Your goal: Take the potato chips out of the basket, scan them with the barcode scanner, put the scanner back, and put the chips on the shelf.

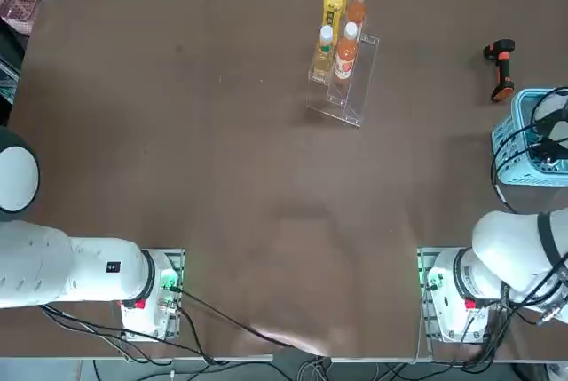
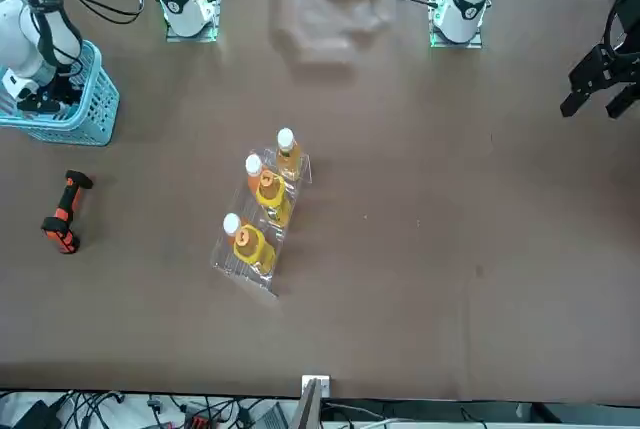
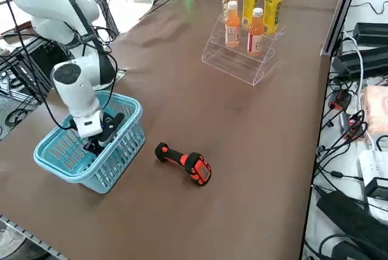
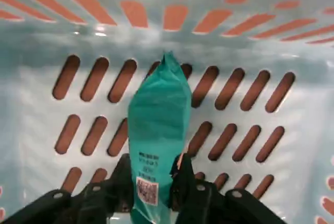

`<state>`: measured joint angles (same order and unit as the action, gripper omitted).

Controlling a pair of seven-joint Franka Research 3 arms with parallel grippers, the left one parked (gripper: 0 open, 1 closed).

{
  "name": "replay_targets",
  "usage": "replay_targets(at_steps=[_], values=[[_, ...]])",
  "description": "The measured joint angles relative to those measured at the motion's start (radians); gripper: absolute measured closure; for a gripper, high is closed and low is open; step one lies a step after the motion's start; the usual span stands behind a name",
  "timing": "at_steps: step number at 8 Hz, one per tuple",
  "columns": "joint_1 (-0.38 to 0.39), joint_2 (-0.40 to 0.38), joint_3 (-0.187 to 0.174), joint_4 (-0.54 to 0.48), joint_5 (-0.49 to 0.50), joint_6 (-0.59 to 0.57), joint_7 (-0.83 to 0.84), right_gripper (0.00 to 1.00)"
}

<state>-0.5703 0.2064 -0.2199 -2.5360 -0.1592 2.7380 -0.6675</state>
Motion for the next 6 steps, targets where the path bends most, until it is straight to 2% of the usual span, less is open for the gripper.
replay_targets(at_steps=[2,6], values=[[0.001,-0.032,0.004,0.001,0.0,-0.04,-0.002,0.7],[0.011,-0.148,0.01,0.003,0.0,-0.198,-0.004,0.69]])
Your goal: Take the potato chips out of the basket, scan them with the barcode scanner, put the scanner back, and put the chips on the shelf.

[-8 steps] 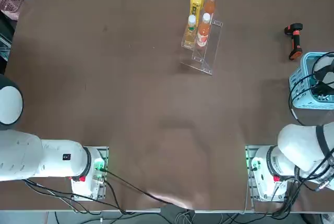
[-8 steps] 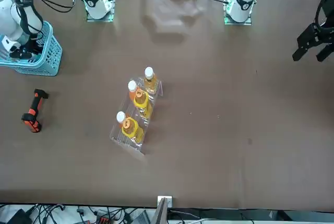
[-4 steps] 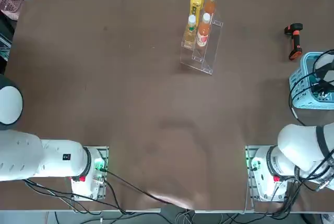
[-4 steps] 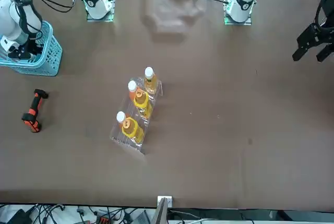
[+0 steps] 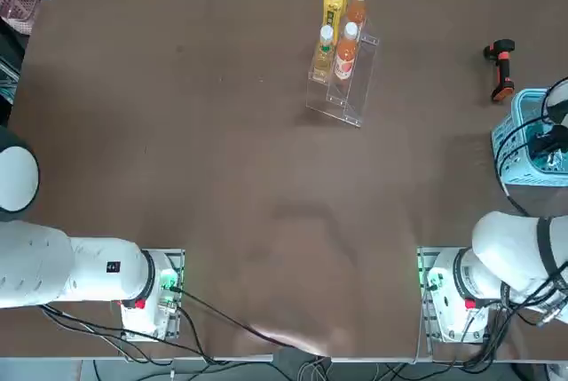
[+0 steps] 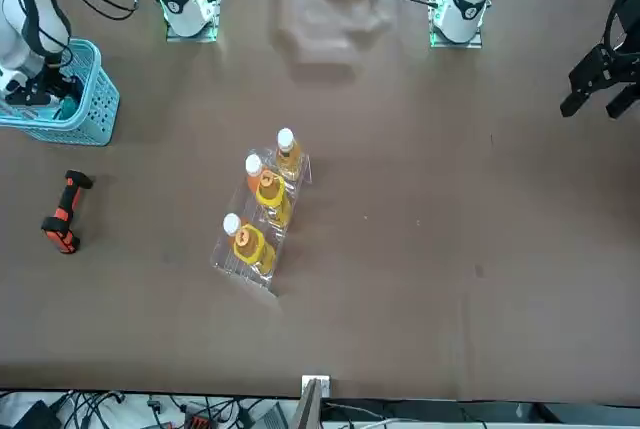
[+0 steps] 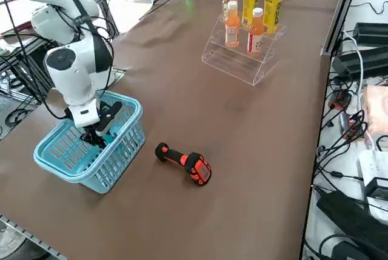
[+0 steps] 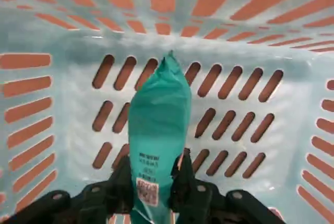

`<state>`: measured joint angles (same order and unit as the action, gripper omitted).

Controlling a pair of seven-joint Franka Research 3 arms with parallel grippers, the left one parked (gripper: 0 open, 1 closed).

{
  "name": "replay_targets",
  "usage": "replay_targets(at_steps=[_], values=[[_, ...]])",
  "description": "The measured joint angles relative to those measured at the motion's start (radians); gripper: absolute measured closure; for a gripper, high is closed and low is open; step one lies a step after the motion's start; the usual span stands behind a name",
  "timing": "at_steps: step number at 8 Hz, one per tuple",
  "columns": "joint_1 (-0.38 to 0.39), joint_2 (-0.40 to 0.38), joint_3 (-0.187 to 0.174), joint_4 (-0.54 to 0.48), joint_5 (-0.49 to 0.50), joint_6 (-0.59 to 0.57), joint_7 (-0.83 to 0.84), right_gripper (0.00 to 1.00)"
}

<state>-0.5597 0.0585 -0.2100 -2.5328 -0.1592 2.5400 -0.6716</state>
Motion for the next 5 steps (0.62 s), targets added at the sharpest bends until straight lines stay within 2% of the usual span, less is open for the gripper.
replay_targets(at_steps=[5], values=[[0.0,-0.132,0.0,0.012,0.0,-0.191,-0.002,0.69]])
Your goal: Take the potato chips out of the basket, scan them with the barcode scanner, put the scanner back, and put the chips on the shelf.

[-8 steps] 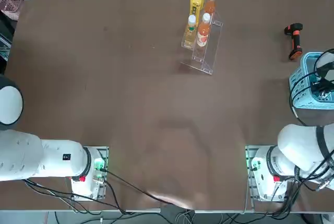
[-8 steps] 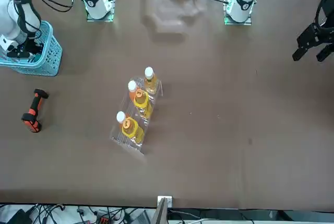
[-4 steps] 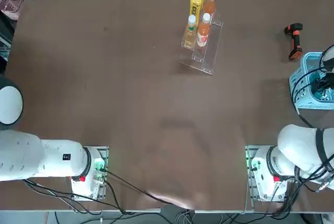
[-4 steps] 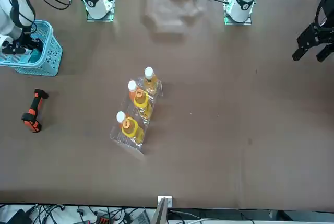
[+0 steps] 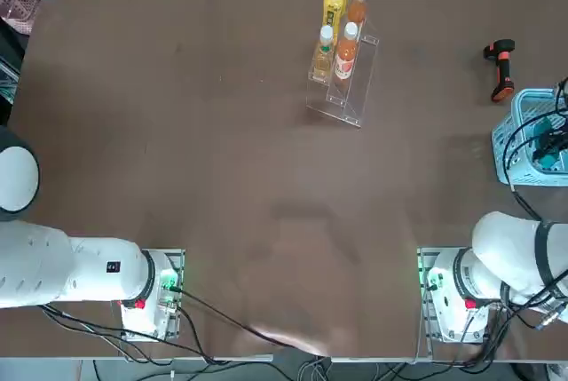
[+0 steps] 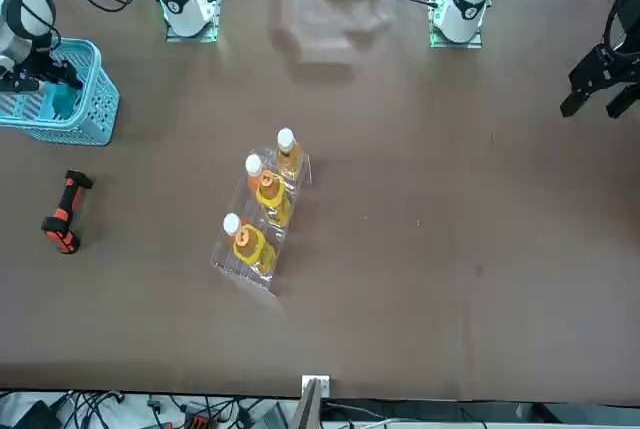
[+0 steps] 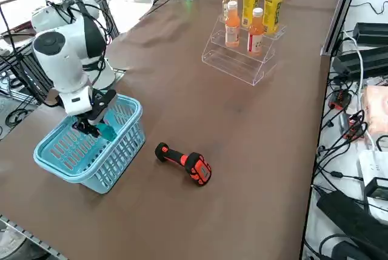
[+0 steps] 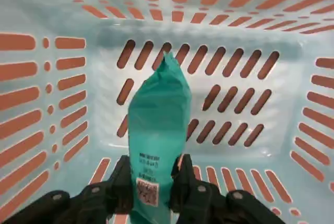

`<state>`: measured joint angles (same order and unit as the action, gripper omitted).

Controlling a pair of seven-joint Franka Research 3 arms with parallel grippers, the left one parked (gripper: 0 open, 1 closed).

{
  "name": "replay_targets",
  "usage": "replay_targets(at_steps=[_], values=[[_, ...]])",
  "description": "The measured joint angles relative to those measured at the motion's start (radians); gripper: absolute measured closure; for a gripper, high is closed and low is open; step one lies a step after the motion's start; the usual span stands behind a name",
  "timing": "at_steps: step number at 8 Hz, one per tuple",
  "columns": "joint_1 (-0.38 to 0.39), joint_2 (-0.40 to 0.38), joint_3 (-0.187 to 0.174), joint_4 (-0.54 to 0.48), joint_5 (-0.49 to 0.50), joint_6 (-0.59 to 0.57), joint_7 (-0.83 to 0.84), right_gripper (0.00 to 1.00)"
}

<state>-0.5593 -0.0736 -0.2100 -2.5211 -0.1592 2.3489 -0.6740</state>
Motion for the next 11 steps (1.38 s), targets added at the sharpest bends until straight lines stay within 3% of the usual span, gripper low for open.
replay_targets(at_steps=[4,8,11], values=[[0.062,-0.09,0.002,0.102,0.0,-0.209,-0.007,0.68],[0.239,-0.098,0.008,0.31,0.0,-0.396,0.02,0.67],[0.409,-0.083,0.012,0.341,0.004,-0.399,0.11,0.67]])
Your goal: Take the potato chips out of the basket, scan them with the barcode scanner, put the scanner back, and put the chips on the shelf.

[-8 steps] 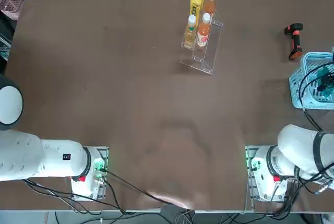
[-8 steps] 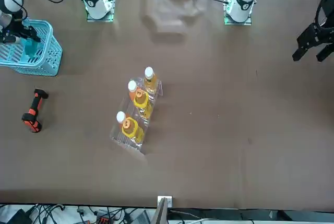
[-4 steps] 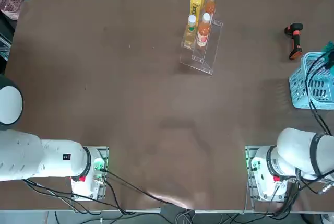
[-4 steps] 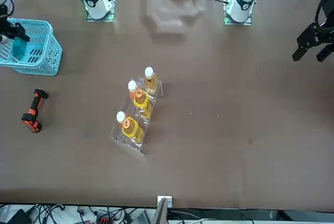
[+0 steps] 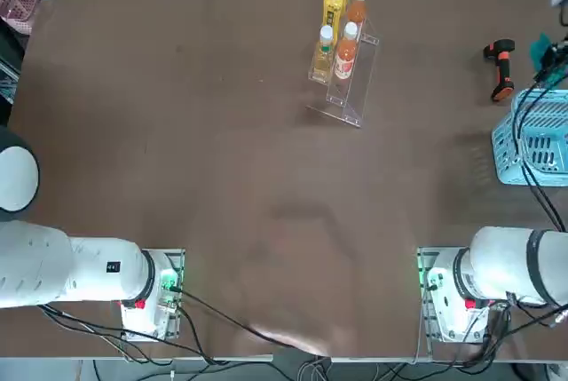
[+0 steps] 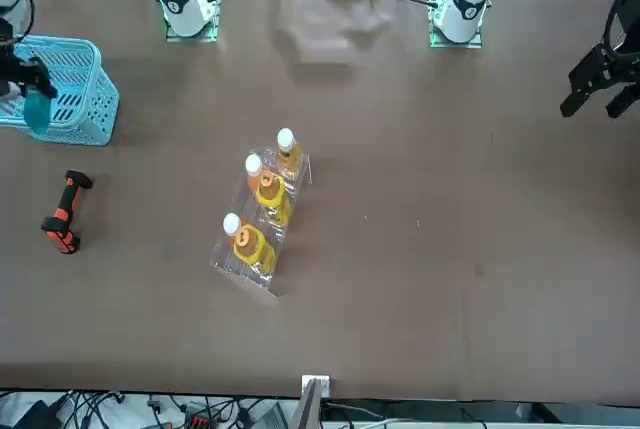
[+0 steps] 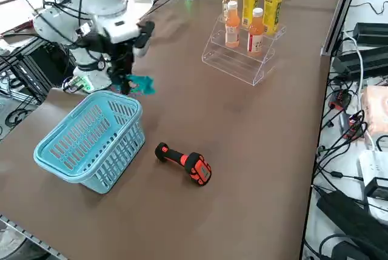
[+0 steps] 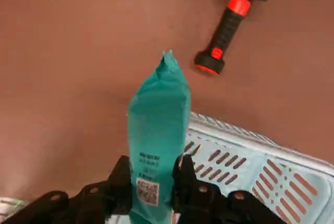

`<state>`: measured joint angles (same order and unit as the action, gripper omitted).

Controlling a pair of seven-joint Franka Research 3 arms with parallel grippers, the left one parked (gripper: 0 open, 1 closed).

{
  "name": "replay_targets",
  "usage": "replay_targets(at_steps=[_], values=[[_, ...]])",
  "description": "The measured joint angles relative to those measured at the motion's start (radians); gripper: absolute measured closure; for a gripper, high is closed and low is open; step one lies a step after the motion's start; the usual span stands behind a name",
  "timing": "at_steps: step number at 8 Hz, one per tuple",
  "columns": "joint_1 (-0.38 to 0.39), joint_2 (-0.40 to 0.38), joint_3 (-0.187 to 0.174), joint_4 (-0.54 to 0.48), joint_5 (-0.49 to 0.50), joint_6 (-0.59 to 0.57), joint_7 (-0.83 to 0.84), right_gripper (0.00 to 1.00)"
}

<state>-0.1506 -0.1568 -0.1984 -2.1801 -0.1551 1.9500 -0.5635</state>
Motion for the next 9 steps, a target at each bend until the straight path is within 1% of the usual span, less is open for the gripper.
replay_targets(at_steps=[3,5,7,9], values=[[0.202,0.074,0.003,0.001,0.011,0.075,0.225,0.67],[0.299,0.131,0.003,0.001,0.068,0.115,0.378,0.67],[0.389,0.193,0.002,0.003,0.124,0.152,0.573,0.67],[0.465,0.254,0.002,0.016,0.185,0.185,0.751,0.67]])
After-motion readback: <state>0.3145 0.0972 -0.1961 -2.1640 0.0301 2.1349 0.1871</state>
